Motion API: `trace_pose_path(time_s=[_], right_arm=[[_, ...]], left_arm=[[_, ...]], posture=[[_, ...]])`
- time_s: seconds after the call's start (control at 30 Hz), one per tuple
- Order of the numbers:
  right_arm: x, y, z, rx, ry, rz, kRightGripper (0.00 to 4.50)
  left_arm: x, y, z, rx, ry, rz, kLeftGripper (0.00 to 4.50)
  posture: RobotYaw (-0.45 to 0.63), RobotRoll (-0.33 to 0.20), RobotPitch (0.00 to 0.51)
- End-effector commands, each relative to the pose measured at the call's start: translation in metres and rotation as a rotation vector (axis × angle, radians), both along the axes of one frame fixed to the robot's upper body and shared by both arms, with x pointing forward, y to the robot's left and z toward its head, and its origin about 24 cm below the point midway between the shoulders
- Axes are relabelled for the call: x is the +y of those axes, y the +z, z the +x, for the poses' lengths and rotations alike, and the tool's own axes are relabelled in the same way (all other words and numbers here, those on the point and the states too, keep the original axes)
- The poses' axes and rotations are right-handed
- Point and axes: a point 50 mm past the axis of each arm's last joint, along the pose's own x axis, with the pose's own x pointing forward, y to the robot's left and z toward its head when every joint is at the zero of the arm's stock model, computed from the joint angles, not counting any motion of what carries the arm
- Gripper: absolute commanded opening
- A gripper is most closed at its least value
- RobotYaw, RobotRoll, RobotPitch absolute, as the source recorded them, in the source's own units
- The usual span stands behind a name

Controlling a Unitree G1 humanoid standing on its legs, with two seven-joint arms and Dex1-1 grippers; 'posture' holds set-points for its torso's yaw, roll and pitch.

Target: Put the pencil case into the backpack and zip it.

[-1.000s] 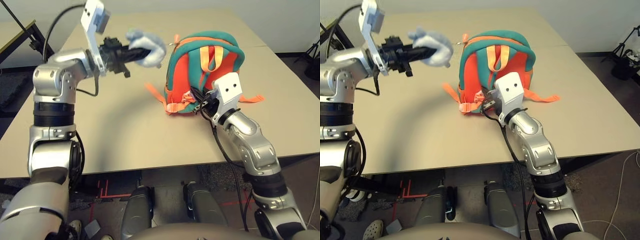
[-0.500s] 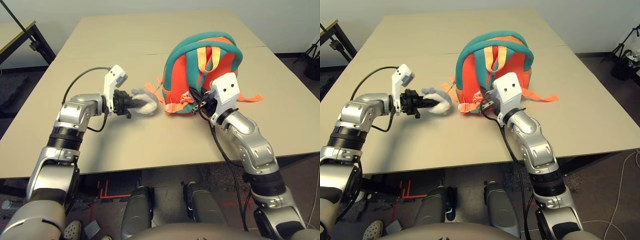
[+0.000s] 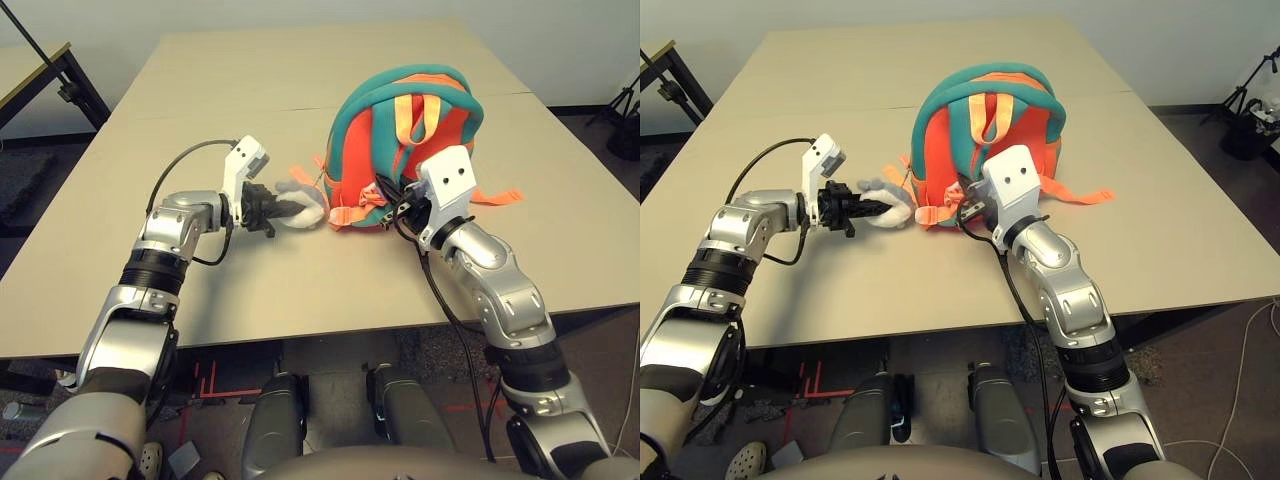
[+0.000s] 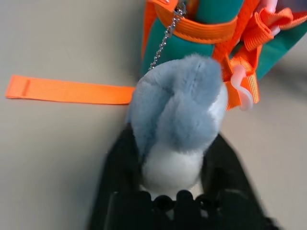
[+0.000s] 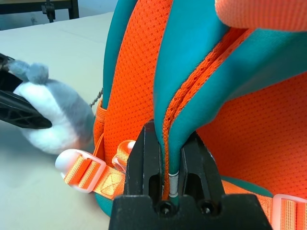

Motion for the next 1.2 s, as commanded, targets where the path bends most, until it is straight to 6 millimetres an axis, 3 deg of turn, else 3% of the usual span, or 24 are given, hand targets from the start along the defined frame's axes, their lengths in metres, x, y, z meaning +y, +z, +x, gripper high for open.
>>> trace_pose_path(time_s=[0.03,0.13,0.3,0.33,0.73,0.97,1.2], right_arm=[[0.004,0.002,-0.005,0.021,0.059,0.001,1.18],[-0.002,0.003,-0.01,0.035,0.066,0.001,2.35],[-0.015,0.005,-0.023,0.07,0.091,-0.016,4.29],[-0.018,0.006,-0.026,0.076,0.095,-0.021,4.45],[-0.064,0.004,-0.05,0.136,-0.015,-0.062,4.45],[-0.091,-0.002,-0.042,0.123,-0.183,-0.036,4.45],[-0.146,-0.015,-0.032,0.102,-0.498,0.044,4.45]], left_arm=[[-0.003,0.003,-0.002,-0.009,-0.005,0.013,3.35],[-0.006,0.006,-0.003,-0.015,-0.015,0.013,4.49],[-0.008,0.007,-0.006,-0.014,-0.028,0.016,4.5],[-0.008,0.007,-0.006,-0.013,-0.029,0.016,4.5],[-0.012,0.004,-0.01,-0.004,-0.037,0.004,4.5],[-0.006,0.008,-0.01,-0.045,0.026,-0.034,4.5],[0.011,0.01,-0.018,-0.121,0.141,-0.072,4.5]], posture=[[-0.09,0.0,0.095],[-0.09,0.0,0.099],[-0.12,0.0,0.106],[-0.12,0.0,0.107],[-0.17,0.0,0.12],[-0.16,0.0,0.127],[-0.14,0.0,0.137]])
